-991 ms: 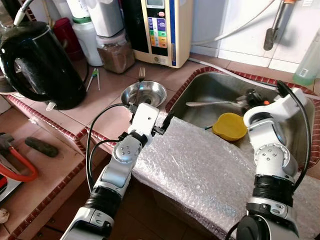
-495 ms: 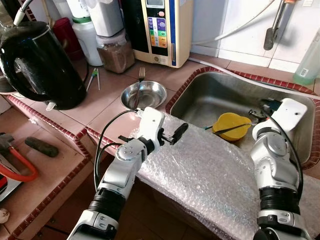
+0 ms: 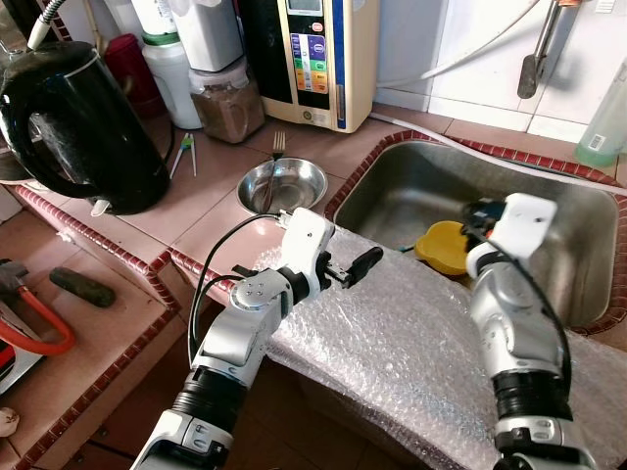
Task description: Kitchen organization
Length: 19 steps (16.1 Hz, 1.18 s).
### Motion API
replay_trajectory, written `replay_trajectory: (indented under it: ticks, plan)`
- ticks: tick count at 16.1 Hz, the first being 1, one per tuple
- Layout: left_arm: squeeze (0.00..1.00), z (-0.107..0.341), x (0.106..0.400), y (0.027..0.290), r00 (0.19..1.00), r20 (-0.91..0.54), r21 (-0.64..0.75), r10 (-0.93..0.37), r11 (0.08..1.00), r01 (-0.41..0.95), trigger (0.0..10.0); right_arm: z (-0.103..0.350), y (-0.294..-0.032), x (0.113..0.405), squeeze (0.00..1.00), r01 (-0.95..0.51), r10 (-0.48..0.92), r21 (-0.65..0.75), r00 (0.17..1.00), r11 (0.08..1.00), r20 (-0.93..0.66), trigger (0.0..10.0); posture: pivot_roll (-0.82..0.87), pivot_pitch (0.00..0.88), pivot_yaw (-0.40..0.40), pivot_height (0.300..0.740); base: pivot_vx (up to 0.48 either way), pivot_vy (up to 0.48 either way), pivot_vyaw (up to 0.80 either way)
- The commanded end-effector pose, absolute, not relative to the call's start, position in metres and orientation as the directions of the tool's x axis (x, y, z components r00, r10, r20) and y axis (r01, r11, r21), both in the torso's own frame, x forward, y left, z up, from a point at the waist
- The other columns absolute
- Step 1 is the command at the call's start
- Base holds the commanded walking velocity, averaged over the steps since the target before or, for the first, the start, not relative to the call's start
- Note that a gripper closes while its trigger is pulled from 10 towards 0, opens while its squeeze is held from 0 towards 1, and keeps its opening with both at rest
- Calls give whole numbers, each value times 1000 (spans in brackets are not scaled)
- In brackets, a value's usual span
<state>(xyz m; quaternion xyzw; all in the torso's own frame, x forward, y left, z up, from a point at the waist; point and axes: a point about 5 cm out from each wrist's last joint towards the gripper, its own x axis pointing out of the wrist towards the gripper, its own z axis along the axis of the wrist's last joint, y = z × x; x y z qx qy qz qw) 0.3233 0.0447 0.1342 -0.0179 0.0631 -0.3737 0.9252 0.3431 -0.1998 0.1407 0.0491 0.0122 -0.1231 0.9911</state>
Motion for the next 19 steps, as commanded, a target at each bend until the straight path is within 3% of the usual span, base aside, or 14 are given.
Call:
replay_trajectory:
  ticks: [1,4,7,9,11,15,16,17,18,19]
  plan:
    - [1000,141,325,48,719,-91,-63,-689,724,686,10000,138,-193,343,1000,221,-219,66,975,973,-43,10000,-150,66,122,740,0,0,0]
    - [1000,143,326,50,717,-102,-40,-689,724,689,10000,143,-182,343,1000,149,-149,39,989,988,1,10000,-147,66,123,740,0,0,0]
    - [1000,155,340,63,799,-58,17,-599,799,600,10000,153,-163,339,1000,15,-23,181,999,983,46,10000,-144,66,122,740,0,0,0]
    - [1000,171,363,88,915,-16,83,-403,911,403,10000,156,-135,327,1000,-152,138,160,986,975,97,10000,-144,69,123,740,0,0,0]
    - [1000,177,372,99,944,-2,100,-329,940,327,10000,156,-123,319,1000,-221,205,155,973,963,110,10000,-146,72,124,740,0,0,0]
    - [1000,180,395,131,997,-68,142,-46,988,56,10000,154,-106,299,1000,-305,290,161,951,939,110,10000,-156,77,128,740,0,0,0]
    - [667,179,397,134,995,-93,112,-29,993,39,10000,153,-104,296,647,-310,296,169,949,936,106,10000,-161,81,130,740,0,0,0]
    - [667,179,398,135,994,-102,95,-30,995,40,10000,153,-103,294,647,-313,298,173,949,934,105,10000,-161,81,130,740,0,0,0]
    - [0,172,402,136,986,-165,77,-25,996,38,10000,151,-100,288,0,-333,322,173,942,927,91,10000,-166,84,133,740,0,0,0]
    - [0,169,402,137,981,-191,72,-15,997,30,10000,150,-98,286,0,-342,330,177,939,923,91,10000,-168,86,134,740,0,0,0]
